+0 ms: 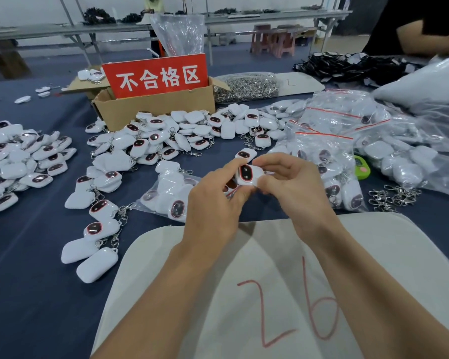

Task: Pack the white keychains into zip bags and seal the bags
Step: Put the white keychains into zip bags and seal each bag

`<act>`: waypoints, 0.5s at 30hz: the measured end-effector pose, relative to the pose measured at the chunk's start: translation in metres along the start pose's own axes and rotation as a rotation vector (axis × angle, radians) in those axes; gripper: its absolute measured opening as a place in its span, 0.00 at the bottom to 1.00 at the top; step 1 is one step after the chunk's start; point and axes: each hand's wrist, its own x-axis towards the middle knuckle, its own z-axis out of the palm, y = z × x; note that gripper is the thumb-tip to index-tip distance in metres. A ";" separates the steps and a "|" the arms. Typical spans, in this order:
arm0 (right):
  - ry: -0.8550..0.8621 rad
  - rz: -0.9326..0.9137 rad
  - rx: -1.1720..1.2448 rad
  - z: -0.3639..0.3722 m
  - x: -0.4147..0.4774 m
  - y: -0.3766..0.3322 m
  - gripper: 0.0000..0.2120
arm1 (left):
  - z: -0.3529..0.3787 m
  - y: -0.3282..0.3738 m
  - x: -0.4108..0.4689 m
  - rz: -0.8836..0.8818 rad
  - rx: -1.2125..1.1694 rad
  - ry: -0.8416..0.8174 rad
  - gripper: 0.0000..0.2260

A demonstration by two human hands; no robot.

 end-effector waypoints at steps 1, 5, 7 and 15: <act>-0.023 -0.025 -0.016 -0.001 0.000 0.000 0.19 | 0.000 0.000 0.000 0.003 -0.013 0.000 0.17; -0.109 -0.069 0.015 -0.004 0.000 -0.002 0.15 | -0.003 0.001 -0.002 0.081 -0.058 0.070 0.07; -0.122 -0.055 0.112 -0.006 0.000 -0.002 0.12 | -0.005 0.004 -0.004 0.117 -0.085 0.096 0.09; -0.061 -0.057 0.158 -0.006 0.000 -0.003 0.16 | -0.003 0.009 -0.002 -0.035 -0.400 0.092 0.11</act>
